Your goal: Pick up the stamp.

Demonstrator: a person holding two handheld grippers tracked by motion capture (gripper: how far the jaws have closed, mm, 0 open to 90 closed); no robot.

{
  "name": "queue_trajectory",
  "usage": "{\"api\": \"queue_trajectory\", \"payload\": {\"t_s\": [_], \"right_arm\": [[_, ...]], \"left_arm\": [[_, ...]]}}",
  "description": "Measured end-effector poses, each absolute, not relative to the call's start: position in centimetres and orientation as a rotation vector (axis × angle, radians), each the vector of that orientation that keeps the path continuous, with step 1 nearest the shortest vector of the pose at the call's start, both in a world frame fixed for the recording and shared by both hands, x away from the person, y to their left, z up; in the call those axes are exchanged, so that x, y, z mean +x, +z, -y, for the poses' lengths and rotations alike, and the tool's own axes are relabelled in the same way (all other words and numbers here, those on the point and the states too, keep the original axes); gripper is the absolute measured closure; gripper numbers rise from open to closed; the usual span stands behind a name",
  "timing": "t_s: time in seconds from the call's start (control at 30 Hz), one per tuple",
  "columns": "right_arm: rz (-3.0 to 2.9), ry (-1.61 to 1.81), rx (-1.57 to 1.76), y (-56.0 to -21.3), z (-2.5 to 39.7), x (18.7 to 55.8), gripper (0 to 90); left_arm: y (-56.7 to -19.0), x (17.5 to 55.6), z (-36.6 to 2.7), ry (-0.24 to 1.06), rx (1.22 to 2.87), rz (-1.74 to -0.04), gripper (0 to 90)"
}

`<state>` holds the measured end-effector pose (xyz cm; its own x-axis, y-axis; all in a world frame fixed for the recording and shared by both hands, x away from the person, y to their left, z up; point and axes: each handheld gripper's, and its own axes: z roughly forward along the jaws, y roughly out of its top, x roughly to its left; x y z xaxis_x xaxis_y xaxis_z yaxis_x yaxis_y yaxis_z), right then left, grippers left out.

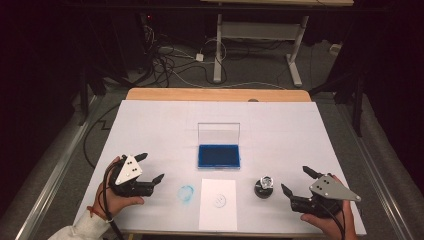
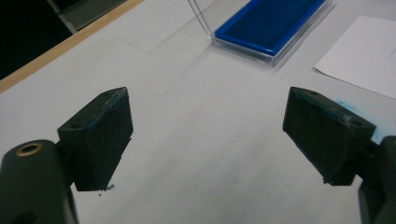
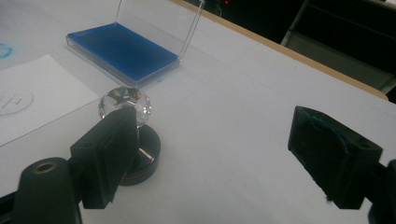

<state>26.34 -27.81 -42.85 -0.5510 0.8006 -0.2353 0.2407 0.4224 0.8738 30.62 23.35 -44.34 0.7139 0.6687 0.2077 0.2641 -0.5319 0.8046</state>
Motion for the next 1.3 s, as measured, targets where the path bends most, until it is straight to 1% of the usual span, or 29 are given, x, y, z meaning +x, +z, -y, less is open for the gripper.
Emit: {"api": "queue_trajectory", "payload": {"t_s": [0.03, 0.7, 0.77, 0.87, 0.9, 1.3], "right_arm": [[-2.027, 1.094, 0.879, -42.9, 27.8, 26.4, 17.2], [-2.135, 1.111, 0.868, -42.6, 26.9, 26.9, 16.2], [-2.157, 1.111, 0.858, -42.5, 26.7, 27.0, 16.2], [-2.186, 1.127, 0.849, -42.4, 26.2, 27.0, 16.2], [-2.198, 1.123, 0.852, -42.3, 26.0, 27.0, 16.3], [-2.259, 1.1, 0.862, -42.0, 24.5, 27.6, 16.2]], "left_arm": [[-44.4, 30.6, -23.3, 0.656, 2.132, -0.704, 17.7], [-45.0, 30.3, -23.5, 0.635, 2.146, -0.726, 17.7], [-45.0, 30.4, -23.5, 0.65, 2.151, -0.717, 17.7], [-45.0, 30.3, -23.3, 0.635, 2.154, -0.722, 17.7], [-45.0, 30.4, -23.3, 0.653, 2.159, -0.707, 17.7], [-45.1, 30.5, -23.2, 0.638, 2.163, -0.716, 17.6]]}}
